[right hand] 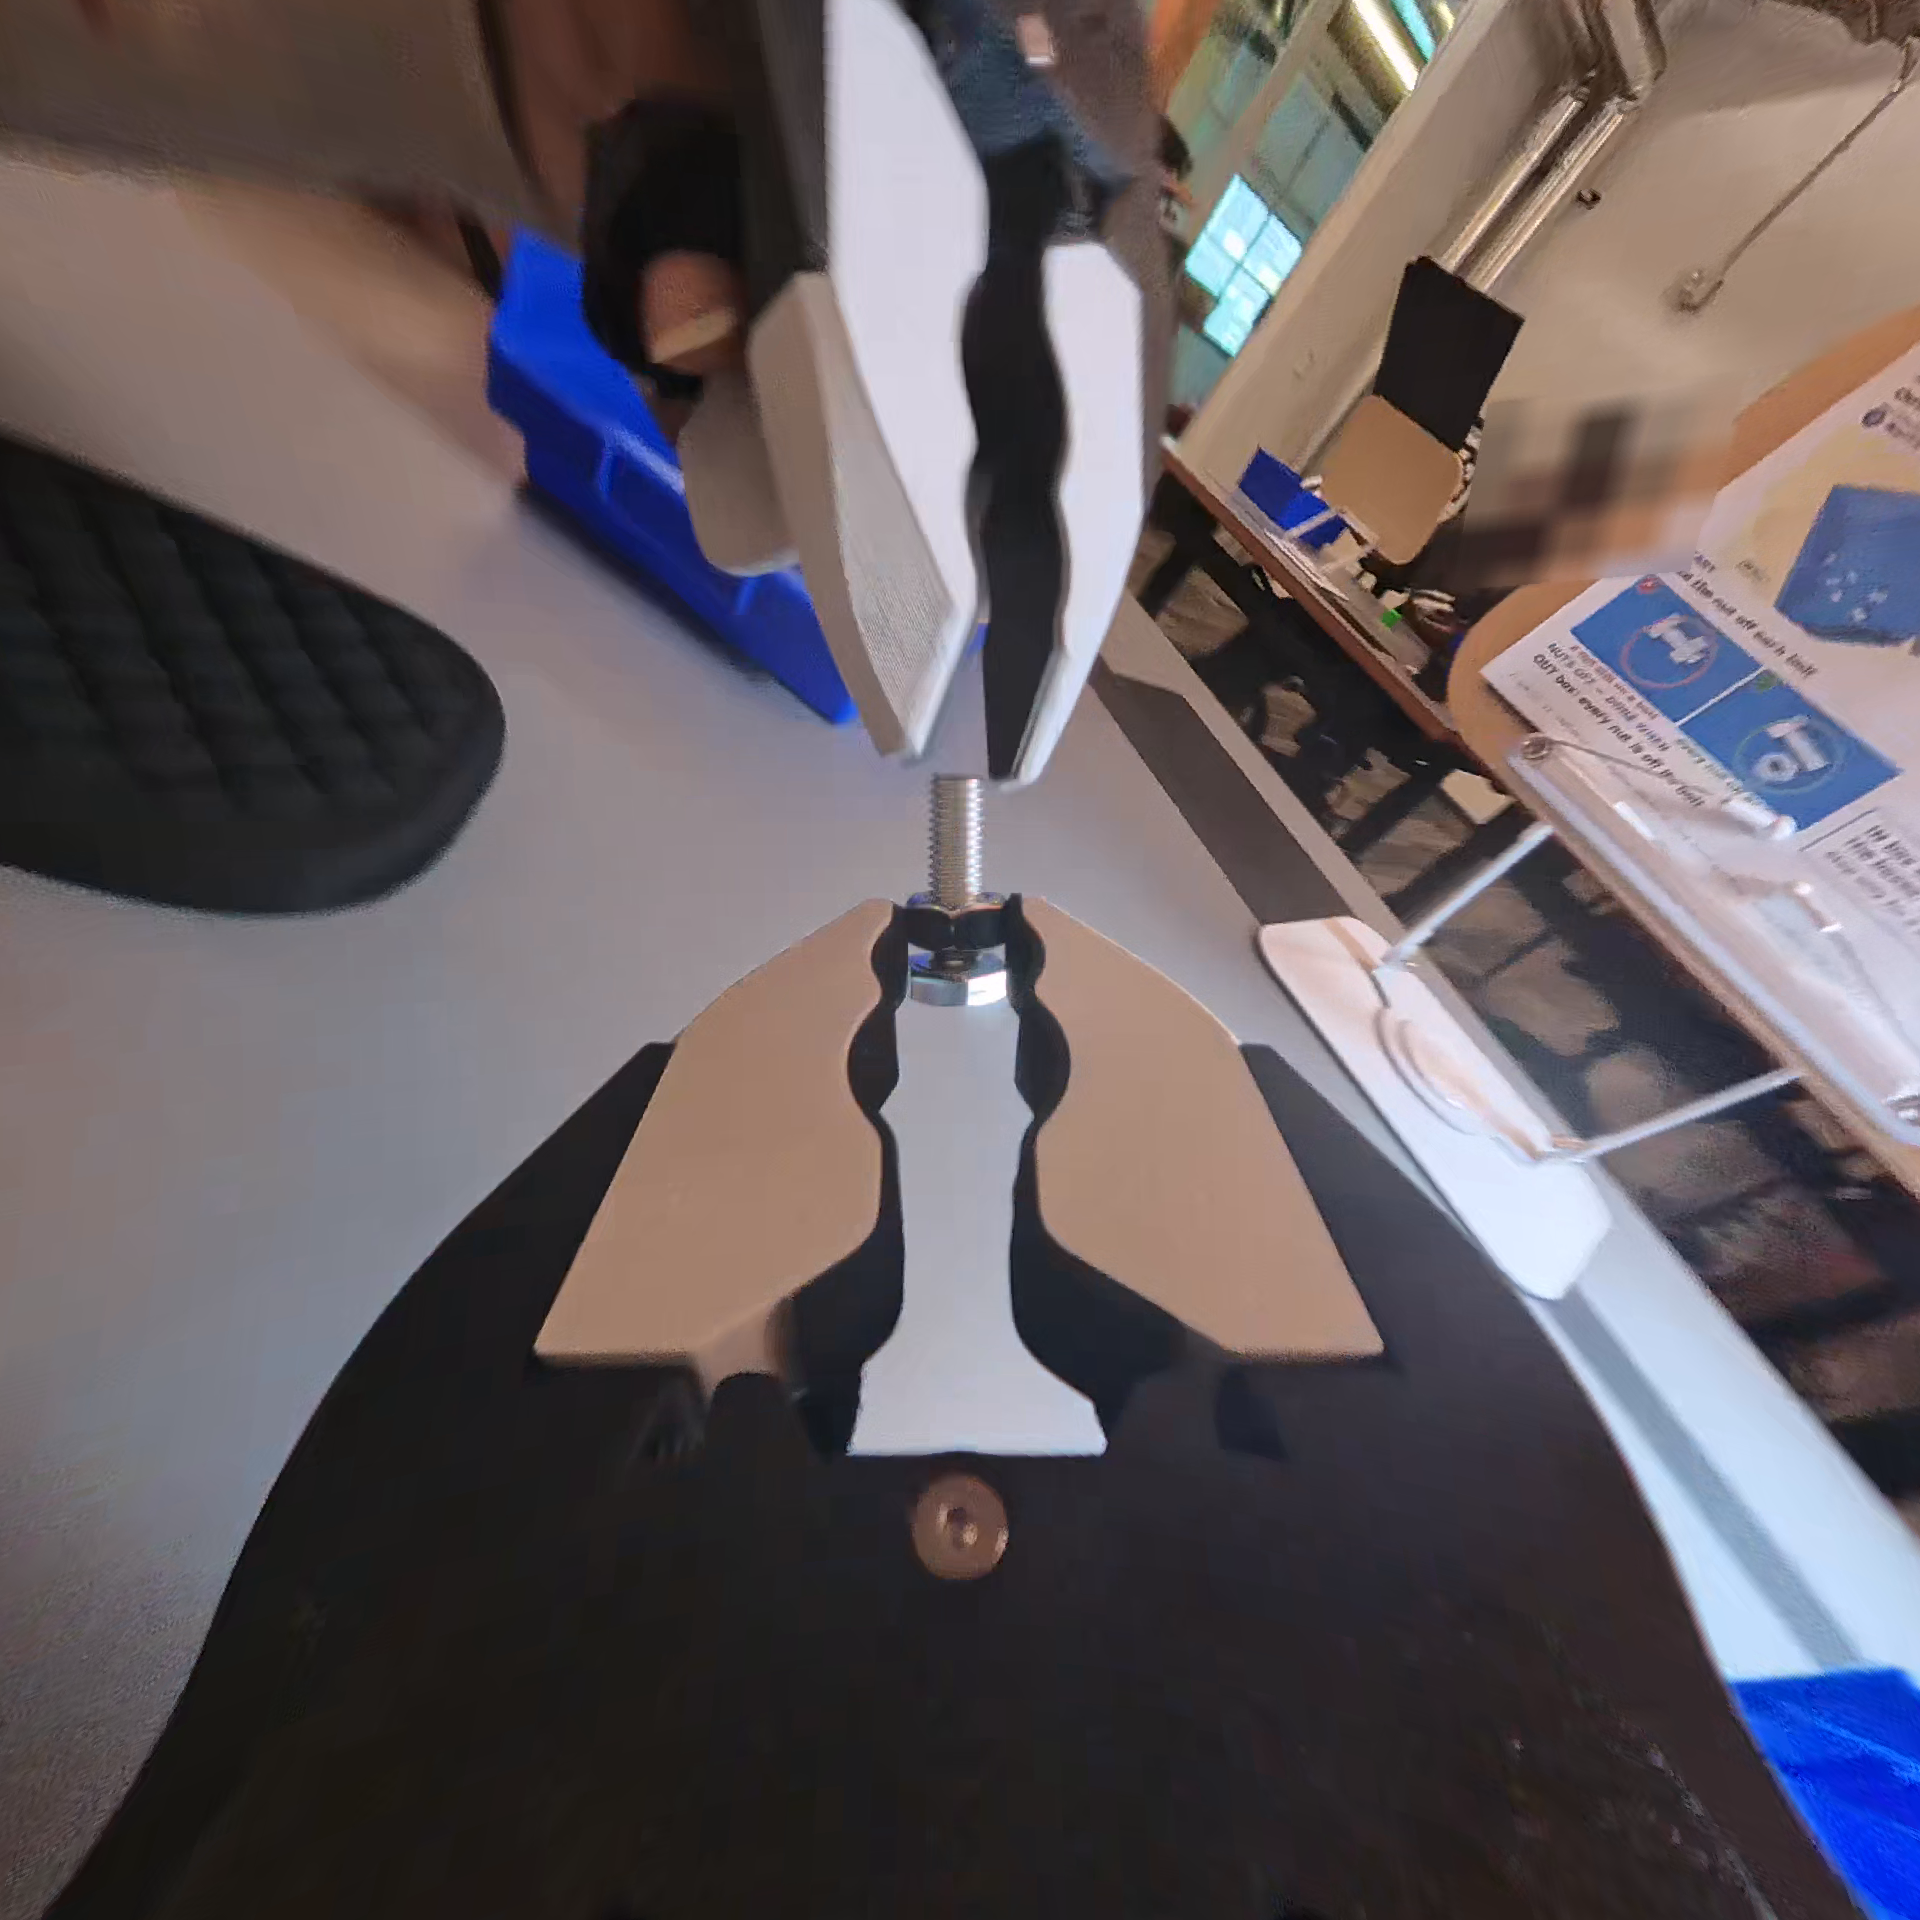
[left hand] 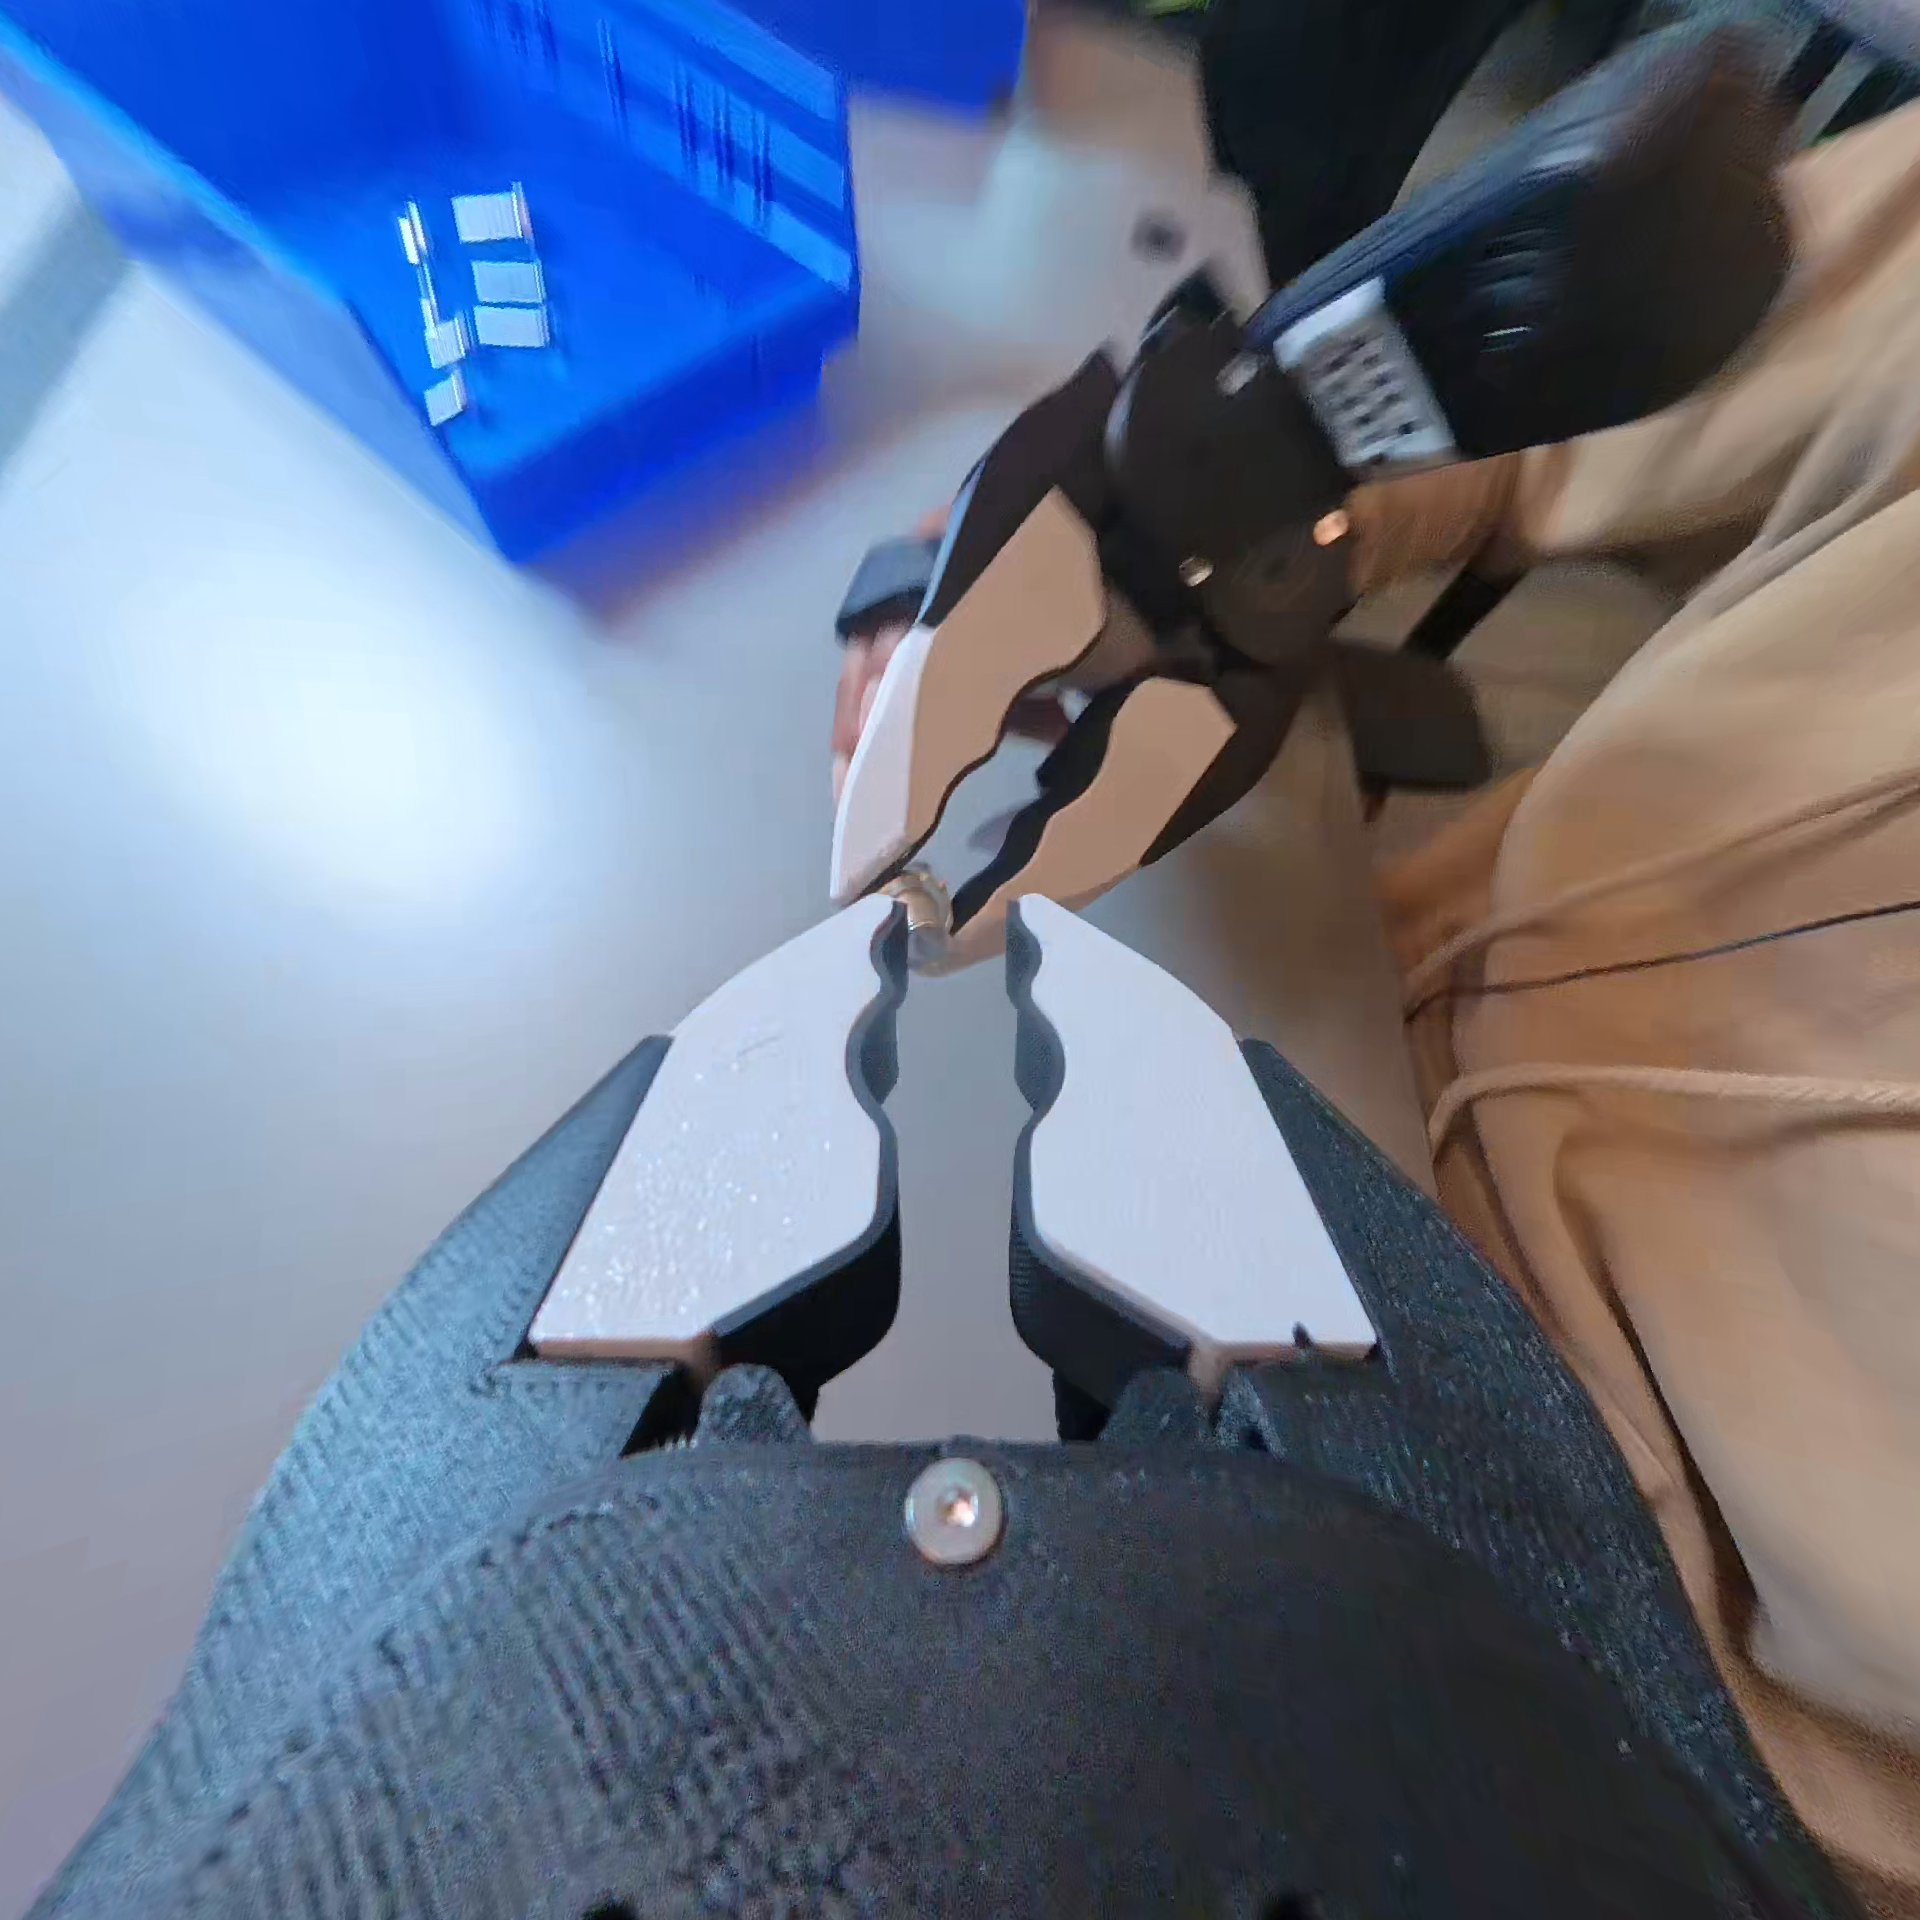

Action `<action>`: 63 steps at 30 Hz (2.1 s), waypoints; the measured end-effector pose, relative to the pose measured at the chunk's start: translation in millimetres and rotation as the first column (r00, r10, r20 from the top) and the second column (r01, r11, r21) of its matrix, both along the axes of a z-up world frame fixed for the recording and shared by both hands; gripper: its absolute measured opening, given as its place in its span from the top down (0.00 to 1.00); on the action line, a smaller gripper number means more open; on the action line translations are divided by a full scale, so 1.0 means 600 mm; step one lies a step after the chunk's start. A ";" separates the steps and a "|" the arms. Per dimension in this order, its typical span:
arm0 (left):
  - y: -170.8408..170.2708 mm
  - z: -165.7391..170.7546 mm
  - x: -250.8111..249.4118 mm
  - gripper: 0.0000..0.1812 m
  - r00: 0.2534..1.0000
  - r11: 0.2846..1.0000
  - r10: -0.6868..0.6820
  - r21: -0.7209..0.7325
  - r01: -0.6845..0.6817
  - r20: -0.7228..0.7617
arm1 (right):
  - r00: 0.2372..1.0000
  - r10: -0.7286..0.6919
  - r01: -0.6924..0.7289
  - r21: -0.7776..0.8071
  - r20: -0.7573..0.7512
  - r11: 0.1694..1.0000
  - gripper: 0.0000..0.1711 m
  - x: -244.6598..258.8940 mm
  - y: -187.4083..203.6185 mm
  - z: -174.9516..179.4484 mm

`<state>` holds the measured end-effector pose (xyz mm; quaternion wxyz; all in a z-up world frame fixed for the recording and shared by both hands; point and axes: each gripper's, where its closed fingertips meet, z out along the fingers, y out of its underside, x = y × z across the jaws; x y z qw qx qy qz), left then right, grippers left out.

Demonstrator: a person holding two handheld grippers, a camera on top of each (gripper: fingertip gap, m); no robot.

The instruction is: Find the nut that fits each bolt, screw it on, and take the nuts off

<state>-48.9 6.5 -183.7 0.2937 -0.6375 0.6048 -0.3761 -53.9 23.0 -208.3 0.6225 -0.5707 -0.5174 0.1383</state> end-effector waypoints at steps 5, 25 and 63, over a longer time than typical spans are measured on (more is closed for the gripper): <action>-0.016 0.034 0.007 0.87 0.962 0.994 -0.029 0.108 -0.001 0.272 | 0.970 0.119 -0.141 -0.091 -0.212 0.986 0.90 -0.005 -0.024 0.031; -0.001 -0.008 0.016 0.95 0.961 0.991 0.046 0.108 -0.079 0.274 | 0.957 0.143 -0.225 -0.334 -0.254 0.915 0.86 -0.014 -0.018 -0.017; -0.014 0.023 0.011 0.95 0.890 0.990 0.016 0.116 -0.077 0.455 | 0.926 0.176 -0.294 -0.342 -0.335 0.893 0.88 -0.018 -0.036 0.001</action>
